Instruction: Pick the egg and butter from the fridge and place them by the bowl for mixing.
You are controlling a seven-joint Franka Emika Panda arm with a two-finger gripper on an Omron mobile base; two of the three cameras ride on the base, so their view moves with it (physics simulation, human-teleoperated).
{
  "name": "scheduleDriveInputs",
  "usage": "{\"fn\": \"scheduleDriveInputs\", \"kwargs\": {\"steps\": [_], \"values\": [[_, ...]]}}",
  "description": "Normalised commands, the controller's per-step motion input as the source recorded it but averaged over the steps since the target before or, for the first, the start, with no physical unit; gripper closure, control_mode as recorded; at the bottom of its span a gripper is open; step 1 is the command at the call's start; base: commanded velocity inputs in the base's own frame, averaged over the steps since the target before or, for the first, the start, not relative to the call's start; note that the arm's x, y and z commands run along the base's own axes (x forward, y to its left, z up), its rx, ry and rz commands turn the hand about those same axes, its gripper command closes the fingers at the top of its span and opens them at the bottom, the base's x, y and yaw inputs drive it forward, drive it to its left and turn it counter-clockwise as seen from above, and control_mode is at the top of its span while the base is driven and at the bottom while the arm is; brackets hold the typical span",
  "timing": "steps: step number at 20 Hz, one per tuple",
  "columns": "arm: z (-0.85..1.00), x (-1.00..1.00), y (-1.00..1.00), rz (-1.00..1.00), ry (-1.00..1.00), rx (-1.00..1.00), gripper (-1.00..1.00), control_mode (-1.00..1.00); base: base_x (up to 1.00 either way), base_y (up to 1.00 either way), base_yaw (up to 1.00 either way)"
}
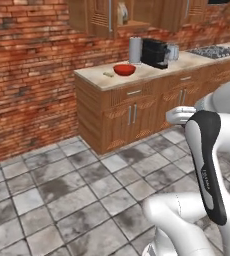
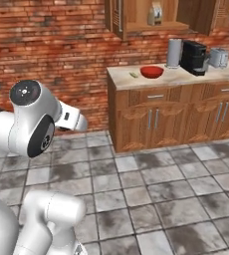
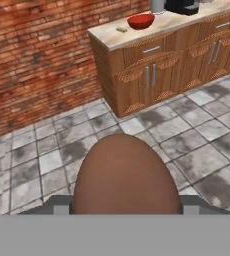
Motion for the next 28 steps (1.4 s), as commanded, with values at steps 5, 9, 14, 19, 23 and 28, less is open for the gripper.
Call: {"fn": "scheduleDriveInputs", "kwargs": {"steps": [5, 9, 14, 19, 23, 28], "values": [[0.0, 0.0, 0.0, 0.0, 0.0, 0.0, 1.0, 1.0, 0.82, 0.0, -0.13], [0.0, 0.0, 0.0, 0.0, 0.0, 0.0, 1.0, 1.0, 0.88, -0.06, -0.04], [0.0, 0.0, 0.0, 0.0, 0.0, 0.0, 1.0, 1.0, 0.87, -0.2, 0.0], [0.0, 0.0, 0.0, 0.0, 0.0, 0.0, 1.0, 1.0, 0.55, -0.18, -0.29], [0.0, 0.0, 0.0, 0.0, 0.0, 0.0, 1.0, 1.0, 0.5, -0.09, -0.4], [0.0, 0.0, 0.0, 0.0, 0.0, 0.0, 1.0, 1.0, 0.68, -0.09, -0.21]]}}
